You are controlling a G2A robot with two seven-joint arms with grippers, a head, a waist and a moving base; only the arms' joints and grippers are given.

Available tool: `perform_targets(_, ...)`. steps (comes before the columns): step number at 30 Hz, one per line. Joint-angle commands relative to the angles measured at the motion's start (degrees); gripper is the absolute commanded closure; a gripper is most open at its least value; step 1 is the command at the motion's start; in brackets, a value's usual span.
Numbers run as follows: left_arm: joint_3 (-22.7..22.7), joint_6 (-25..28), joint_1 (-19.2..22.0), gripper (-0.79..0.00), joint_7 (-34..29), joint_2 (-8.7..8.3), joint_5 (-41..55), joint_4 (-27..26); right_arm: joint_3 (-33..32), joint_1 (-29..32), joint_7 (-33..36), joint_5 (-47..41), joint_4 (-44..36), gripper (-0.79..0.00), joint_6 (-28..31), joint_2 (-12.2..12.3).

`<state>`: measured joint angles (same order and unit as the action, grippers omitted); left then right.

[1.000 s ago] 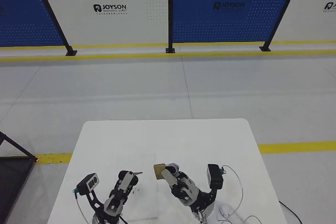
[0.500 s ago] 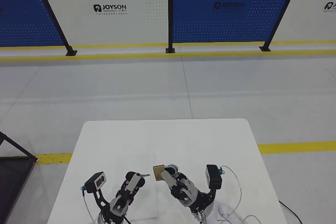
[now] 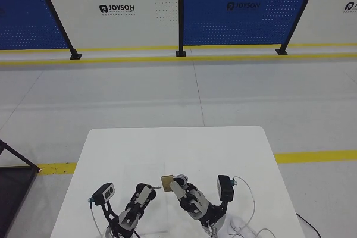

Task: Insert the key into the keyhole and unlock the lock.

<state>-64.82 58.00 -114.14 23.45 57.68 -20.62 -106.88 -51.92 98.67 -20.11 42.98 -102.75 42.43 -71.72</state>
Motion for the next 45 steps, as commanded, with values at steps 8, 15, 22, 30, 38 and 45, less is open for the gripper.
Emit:
perform_targets(8, 1.2, 0.0, 0.7, 0.000, 3.2, -1.03, -2.0, 0.5, 0.3, 0.0, -0.3, 0.6, 0.0, 0.000, -0.2, 0.0)
perform_targets(15, 2.2, 0.0, 1.3, 0.000, 5.9, -1.67, -3.3, 0.9, 0.6, -0.1, -0.3, 1.0, 0.1, 0.000, -0.3, -0.1)
perform_targets(22, 3.2, 0.0, 2.1, 0.000, 8.6, -2.12, -5.2, 1.9, 0.9, -0.1, -0.4, 1.0, 0.2, 0.000, -0.5, -0.1)
perform_targets(30, 4.5, 0.0, 2.7, 0.000, 11.5, -2.62, -7.6, 2.1, 1.3, -0.3, -0.2, 1.4, 0.3, 0.000, -0.6, -0.1)
perform_targets(38, 5.7, 0.0, 3.6, 0.000, 14.0, -3.11, -9.7, 2.9, 1.6, -0.4, 0.2, 1.8, 0.2, 0.000, -0.8, -0.1)
perform_targets(45, 6.6, 0.0, 4.3, -0.022, 15.5, -3.44, -11.1, 3.6, 1.8, -0.5, 0.5, 2.3, 0.1, 0.000, -0.9, -0.1)
